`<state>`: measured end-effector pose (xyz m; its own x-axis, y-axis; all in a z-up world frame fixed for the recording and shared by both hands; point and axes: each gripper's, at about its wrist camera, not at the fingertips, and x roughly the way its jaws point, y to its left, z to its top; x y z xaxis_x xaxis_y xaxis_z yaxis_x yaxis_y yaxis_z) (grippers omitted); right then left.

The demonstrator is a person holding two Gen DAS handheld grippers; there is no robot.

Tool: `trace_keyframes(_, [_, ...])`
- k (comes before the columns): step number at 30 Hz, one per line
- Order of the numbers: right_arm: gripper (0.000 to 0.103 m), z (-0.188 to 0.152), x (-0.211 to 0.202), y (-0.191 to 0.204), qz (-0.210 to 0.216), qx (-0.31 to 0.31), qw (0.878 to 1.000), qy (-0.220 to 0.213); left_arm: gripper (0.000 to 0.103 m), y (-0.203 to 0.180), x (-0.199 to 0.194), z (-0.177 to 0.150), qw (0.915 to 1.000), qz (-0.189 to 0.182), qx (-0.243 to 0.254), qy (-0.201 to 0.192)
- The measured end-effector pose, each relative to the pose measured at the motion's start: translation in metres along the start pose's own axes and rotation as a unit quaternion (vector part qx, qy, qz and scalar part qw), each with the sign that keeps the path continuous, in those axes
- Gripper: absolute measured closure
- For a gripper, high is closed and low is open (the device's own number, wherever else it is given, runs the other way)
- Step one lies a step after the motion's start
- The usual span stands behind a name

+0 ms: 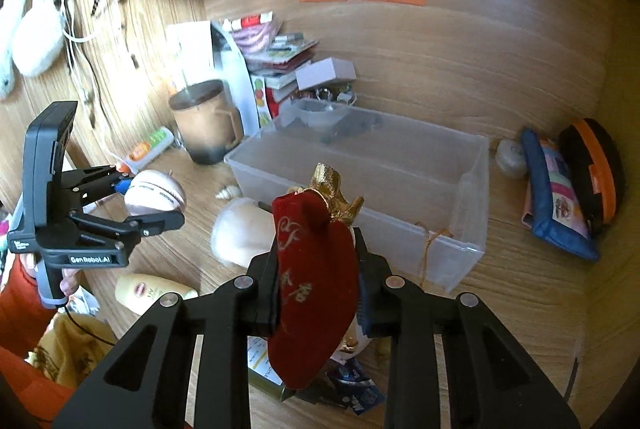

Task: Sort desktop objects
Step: 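Carry the pink case in the left tool while the right tool carries the red pouch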

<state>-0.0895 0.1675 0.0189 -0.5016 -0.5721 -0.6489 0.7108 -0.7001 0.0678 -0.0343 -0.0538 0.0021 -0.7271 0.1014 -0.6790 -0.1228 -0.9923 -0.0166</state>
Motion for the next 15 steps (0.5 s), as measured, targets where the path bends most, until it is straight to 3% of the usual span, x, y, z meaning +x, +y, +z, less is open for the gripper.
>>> trace_keyframes(7, [0.078,0.009,-0.017,-0.012,-0.011,0.002,1.0,-0.02,0.042,0.002,-0.022,0.027,0.9993,-0.01,0.0,-0.035])
trace_keyframes(15, [0.078,0.03,-0.027,-0.028,-0.027,0.001,0.999,-0.041,0.042,-0.003,-0.018,0.063,0.9981,-0.039,0.003,-0.047])
